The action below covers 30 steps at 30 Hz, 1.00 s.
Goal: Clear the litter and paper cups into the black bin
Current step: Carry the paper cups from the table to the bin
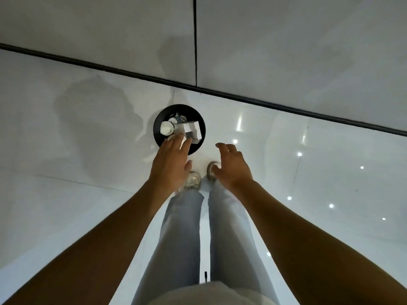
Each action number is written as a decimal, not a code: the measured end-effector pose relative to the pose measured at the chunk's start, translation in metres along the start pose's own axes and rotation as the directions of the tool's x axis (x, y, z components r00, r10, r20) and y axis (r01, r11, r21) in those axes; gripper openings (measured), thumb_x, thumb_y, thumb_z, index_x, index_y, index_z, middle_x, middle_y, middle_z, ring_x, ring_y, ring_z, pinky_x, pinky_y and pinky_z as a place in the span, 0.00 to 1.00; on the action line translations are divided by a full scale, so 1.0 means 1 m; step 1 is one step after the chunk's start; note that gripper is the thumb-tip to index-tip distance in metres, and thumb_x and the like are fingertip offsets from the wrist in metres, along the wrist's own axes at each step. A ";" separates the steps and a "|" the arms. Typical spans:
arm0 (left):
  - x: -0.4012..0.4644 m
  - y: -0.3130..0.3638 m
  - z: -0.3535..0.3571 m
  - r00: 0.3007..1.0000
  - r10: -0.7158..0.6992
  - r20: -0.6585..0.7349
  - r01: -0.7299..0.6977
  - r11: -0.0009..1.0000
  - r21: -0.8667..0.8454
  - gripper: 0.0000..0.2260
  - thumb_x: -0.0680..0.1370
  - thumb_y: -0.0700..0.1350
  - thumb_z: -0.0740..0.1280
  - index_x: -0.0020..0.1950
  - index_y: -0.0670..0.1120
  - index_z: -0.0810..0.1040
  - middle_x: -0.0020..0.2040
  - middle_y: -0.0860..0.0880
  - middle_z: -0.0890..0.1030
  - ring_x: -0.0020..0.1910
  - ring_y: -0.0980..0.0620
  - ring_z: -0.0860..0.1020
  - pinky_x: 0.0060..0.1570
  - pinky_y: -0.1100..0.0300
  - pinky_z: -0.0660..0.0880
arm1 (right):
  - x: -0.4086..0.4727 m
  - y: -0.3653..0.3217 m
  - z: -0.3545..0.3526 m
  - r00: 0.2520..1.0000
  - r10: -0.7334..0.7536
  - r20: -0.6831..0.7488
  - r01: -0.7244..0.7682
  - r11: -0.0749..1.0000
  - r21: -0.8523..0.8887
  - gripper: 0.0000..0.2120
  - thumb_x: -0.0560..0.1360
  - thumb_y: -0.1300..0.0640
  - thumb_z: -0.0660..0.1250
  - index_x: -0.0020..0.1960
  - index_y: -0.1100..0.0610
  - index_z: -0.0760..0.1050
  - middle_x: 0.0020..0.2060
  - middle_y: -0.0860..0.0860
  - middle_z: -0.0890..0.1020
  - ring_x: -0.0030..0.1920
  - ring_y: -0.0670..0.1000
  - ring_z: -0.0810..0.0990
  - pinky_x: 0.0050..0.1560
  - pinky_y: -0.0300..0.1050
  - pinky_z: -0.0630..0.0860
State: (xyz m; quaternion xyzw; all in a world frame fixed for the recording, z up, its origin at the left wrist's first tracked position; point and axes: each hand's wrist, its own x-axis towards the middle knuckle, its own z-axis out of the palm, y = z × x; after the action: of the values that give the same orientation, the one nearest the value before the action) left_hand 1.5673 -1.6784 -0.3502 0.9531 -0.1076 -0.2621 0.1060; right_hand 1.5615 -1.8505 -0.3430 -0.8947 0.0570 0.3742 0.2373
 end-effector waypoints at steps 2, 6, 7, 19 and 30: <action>-0.027 0.019 -0.025 0.998 0.054 0.020 -0.055 0.998 0.043 0.27 0.79 0.50 0.63 0.76 0.46 0.59 0.76 0.45 0.61 0.74 0.46 0.59 0.74 0.53 0.58 | -0.037 -0.007 -0.013 0.999 0.039 -0.017 -0.039 0.999 -0.010 0.29 0.76 0.57 0.64 0.74 0.54 0.59 0.70 0.56 0.65 0.65 0.59 0.68 0.62 0.52 0.72; -0.073 0.052 -0.055 0.975 0.213 0.069 -0.221 0.965 0.138 0.25 0.80 0.49 0.61 0.76 0.48 0.59 0.76 0.47 0.61 0.74 0.47 0.58 0.73 0.56 0.56 | -0.104 -0.007 -0.022 0.982 0.148 -0.114 -0.152 0.988 -0.031 0.27 0.77 0.58 0.63 0.73 0.55 0.59 0.69 0.57 0.66 0.64 0.60 0.69 0.58 0.51 0.71; -0.085 0.060 -0.060 0.961 0.260 0.095 -0.272 0.948 0.166 0.25 0.81 0.50 0.60 0.76 0.48 0.58 0.76 0.47 0.60 0.75 0.48 0.58 0.73 0.56 0.56 | -0.123 -0.006 -0.020 0.972 0.189 -0.141 -0.192 0.981 -0.012 0.26 0.77 0.58 0.63 0.73 0.55 0.60 0.69 0.57 0.66 0.63 0.60 0.69 0.58 0.51 0.71; -0.234 0.177 -0.082 0.619 0.689 0.378 -0.786 0.538 0.307 0.22 0.80 0.43 0.58 0.74 0.46 0.61 0.74 0.46 0.62 0.74 0.48 0.58 0.73 0.55 0.52 | -0.385 0.021 0.080 0.683 0.698 -0.216 -0.519 0.671 0.529 0.28 0.78 0.54 0.62 0.75 0.54 0.57 0.70 0.56 0.66 0.65 0.59 0.69 0.59 0.51 0.71; -0.442 0.301 0.033 0.170 0.807 0.566 -0.962 0.010 0.273 0.22 0.79 0.45 0.61 0.72 0.45 0.65 0.71 0.46 0.67 0.71 0.47 0.64 0.70 0.56 0.57 | -0.607 0.074 0.253 0.331 0.941 -0.074 -0.479 0.235 0.846 0.27 0.78 0.53 0.62 0.74 0.53 0.58 0.68 0.55 0.65 0.63 0.58 0.69 0.57 0.50 0.71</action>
State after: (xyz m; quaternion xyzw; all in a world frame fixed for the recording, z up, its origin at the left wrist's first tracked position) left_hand 1.1337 -1.8552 -0.0895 0.5985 -0.7720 -0.2030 -0.0682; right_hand 0.9449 -1.8431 -0.1022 -0.6446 0.6939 0.0915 0.3075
